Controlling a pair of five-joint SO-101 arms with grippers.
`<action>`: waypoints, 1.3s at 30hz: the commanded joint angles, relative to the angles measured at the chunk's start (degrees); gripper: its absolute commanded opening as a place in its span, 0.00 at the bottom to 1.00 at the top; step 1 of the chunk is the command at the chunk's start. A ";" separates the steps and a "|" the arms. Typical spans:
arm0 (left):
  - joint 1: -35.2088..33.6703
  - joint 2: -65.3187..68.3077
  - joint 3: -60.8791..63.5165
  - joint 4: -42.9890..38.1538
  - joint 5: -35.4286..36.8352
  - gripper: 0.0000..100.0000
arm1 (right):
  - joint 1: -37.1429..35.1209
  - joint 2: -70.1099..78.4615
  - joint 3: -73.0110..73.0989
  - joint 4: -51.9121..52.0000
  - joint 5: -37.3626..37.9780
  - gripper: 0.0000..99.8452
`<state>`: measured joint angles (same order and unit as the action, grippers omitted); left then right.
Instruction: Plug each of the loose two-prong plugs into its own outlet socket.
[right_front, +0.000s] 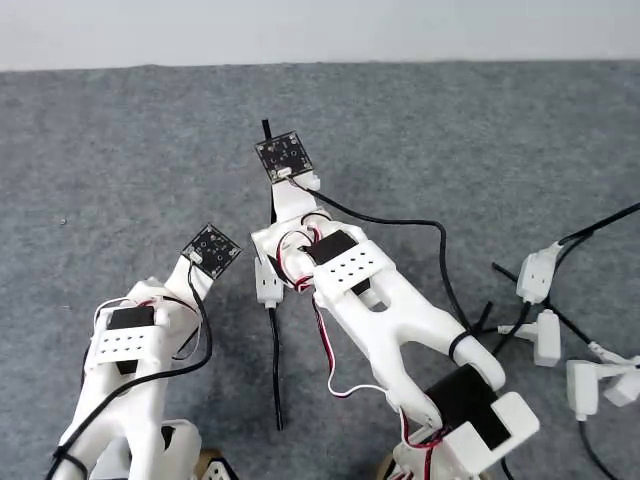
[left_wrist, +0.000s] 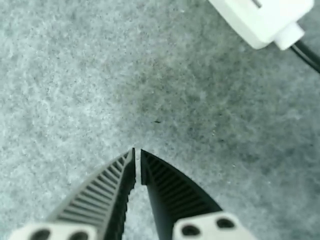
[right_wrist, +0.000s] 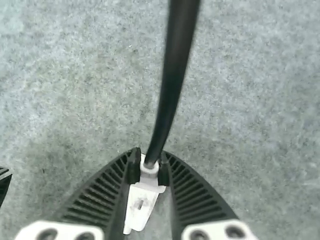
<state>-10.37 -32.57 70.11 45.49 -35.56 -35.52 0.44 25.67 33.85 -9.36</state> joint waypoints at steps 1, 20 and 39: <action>-0.26 -1.32 -0.40 -1.41 0.70 0.01 | 0.13 -0.31 -4.04 -0.66 -0.79 0.01; -0.35 -1.32 -0.40 -1.41 0.70 0.01 | -0.84 3.74 -5.71 -2.51 -2.37 0.01; -0.35 -1.32 -0.40 -1.41 0.70 0.01 | -3.65 4.00 -0.53 3.82 2.81 0.01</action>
<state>-10.37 -32.57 70.11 45.49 -35.56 -37.36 4.66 24.62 36.75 -8.66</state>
